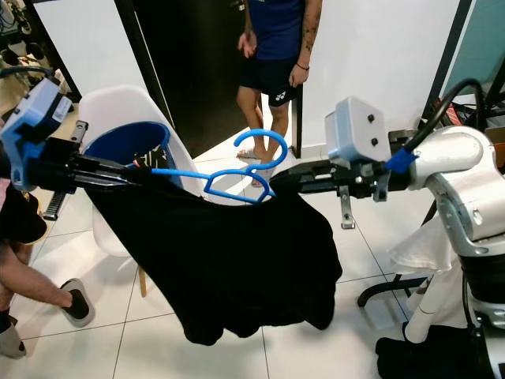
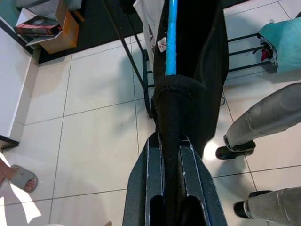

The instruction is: Hang hanger

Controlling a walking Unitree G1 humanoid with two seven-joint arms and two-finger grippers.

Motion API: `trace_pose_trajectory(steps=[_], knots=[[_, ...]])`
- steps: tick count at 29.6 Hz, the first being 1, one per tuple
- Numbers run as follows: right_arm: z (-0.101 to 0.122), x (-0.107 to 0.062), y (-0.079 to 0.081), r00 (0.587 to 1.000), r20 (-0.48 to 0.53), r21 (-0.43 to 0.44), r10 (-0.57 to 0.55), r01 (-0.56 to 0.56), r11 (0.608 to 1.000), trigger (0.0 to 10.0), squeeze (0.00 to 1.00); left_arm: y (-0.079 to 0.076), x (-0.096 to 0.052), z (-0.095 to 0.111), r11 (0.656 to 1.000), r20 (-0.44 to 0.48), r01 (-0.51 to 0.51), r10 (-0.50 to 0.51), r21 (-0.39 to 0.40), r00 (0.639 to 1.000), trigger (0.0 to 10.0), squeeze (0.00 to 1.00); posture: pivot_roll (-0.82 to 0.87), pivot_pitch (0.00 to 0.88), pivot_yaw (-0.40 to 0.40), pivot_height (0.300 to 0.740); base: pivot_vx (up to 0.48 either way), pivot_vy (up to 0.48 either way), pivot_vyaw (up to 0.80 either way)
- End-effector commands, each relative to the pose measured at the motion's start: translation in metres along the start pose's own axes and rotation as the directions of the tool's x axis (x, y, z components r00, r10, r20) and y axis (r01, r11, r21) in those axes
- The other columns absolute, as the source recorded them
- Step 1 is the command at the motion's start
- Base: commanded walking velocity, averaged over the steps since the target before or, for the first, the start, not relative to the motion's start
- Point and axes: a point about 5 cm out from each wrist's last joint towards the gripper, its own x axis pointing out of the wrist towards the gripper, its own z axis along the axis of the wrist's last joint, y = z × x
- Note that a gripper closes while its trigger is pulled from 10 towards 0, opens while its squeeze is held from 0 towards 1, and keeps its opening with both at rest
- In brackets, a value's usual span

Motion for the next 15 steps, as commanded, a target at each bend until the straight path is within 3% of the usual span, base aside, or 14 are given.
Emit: trace_pose_trajectory(steps=[1, 6, 8, 11, 13, 15], knots=[[-0.018, 0.006, -0.006, 0.991, -0.117, 0.015, -0.07, 0.072, 0.997, 10.0, 1.0, 0.001, -0.005, 0.005, 1.0, -0.003, -0.003, 0.003, 0.02, 1.0, 10.0, 0.0, -0.08, 0.0, 0.063, 0.74, 0.0, 0.0, 0.0], [-0.033, 0.002, -0.016, 0.96, -0.223, -0.01, -0.171, 0.173, 0.985, 10.0, 1.0, -0.001, -0.004, 0.007, 1.0, 0.006, 0.005, -0.005, 0.025, 1.0, 10.0, 0.0, -0.08, 0.0, 0.064, 0.74, 0.0, 0.0, 0.0], [-0.044, -0.007, -0.027, 0.907, -0.304, -0.059, -0.292, 0.288, 0.956, 10.0, 1.0, -0.004, -0.003, 0.01, 0.999, 0.015, 0.029, -0.029, 0.025, 0.999, 10.0, 0.0, -0.08, 0.0, 0.062, 0.74, 0.0, 0.0, 0.0], [-0.047, -0.009, -0.03, 0.892, -0.322, -0.069, -0.317, 0.312, 0.948, 10.0, 1.0, -0.005, -0.003, 0.011, 0.999, 0.014, 0.036, -0.037, 0.024, 0.999, 10.0, 0.0, -0.08, 0.0, 0.062, 0.74, 0.0, 0.0, 0.0], [-0.051, -0.019, -0.036, 0.858, -0.352, -0.078, -0.374, 0.371, 0.925, 10.0, 1.0, -0.007, -0.002, 0.011, 0.999, 0.011, 0.046, -0.046, 0.021, 0.999, 10.0, 0.0, -0.08, 0.0, 0.062, 0.74, 0.0, 0.0, 0.0], [-0.053, -0.025, -0.037, 0.849, -0.359, -0.068, -0.387, 0.39, 0.918, 10.0, 1.0, -0.009, -0.002, 0.01, 0.998, 0.005, 0.056, -0.056, 0.016, 0.998, 10.0, 0.0, -0.08, 0.0, 0.063, 0.74, 0.0, 0.0, 0.0]])
